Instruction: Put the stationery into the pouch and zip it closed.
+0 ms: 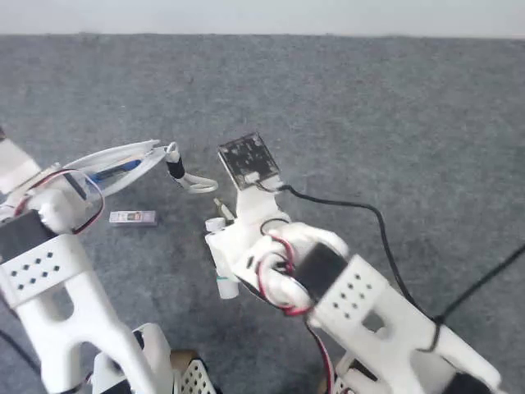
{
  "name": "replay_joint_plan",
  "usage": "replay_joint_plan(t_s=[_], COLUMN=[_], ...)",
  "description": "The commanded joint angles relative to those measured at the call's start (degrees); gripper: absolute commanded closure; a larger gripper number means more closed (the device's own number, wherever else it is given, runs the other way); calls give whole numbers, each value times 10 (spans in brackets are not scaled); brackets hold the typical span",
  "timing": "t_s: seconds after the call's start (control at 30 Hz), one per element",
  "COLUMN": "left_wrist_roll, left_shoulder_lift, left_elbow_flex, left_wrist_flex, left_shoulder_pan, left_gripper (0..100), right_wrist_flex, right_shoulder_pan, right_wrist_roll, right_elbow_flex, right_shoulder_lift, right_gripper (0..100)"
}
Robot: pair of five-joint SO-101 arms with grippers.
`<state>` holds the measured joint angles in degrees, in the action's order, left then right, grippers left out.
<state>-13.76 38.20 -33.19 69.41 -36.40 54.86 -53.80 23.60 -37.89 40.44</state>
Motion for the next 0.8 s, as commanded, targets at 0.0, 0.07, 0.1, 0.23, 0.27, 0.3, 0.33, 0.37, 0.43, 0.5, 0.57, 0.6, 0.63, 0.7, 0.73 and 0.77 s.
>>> replay_joint_plan(t_s=[0.0,0.07,0.1,0.23,0.27,0.3,0.33,0.37,0.43,0.5,0.57,0.6,0.63,0.7,0.73,0.77], left_wrist_roll=[9,9,9,9,9,9,9,9,9,10,10,10,10,16,22,26], left_shoulder_lift=[6,6,6,6,6,6,6,6,6,7,7,7,7,7,7,7], left_elbow_flex=[22,22,22,22,22,22,22,22,21,21,20,20,20,21,20,19], left_wrist_flex=[-7,-7,-7,-7,-7,-7,-7,-7,-6,-3,3,6,9,17,17,18], left_shoulder_pan=[1,1,1,1,1,1,1,2,11,25,36,41,49,64,72,80], left_gripper=[988,988,988,988,988,988,988,988,988,988,988,988,988,988,988,988], right_wrist_flex=[-51,-65,-69,-87,-92,-98,-102,-104,-109,-109,-109,-109,-109,-109,-109,-109], right_shoulder_pan=[-3,-3,-3,-3,-3,-3,-3,-3,-3,-3,-3,-3,-3,-3,-3,-3], right_wrist_roll=[-11,-11,-11,-11,-11,-11,-11,-11,-11,-11,-11,-11,-11,-11,-11,-11], right_elbow_flex=[-25,-40,-44,-60,-65,-69,-73,-76,-81,-87,-93,-96,-99,-106,-109,-112], right_shoulder_lift=[66,85,92,109,112,114,118,122,134,152,175,186,198,222,233,244], right_gripper=[993,993,993,993,993,993,993,993,993,993,993,993,993,993,993,993])
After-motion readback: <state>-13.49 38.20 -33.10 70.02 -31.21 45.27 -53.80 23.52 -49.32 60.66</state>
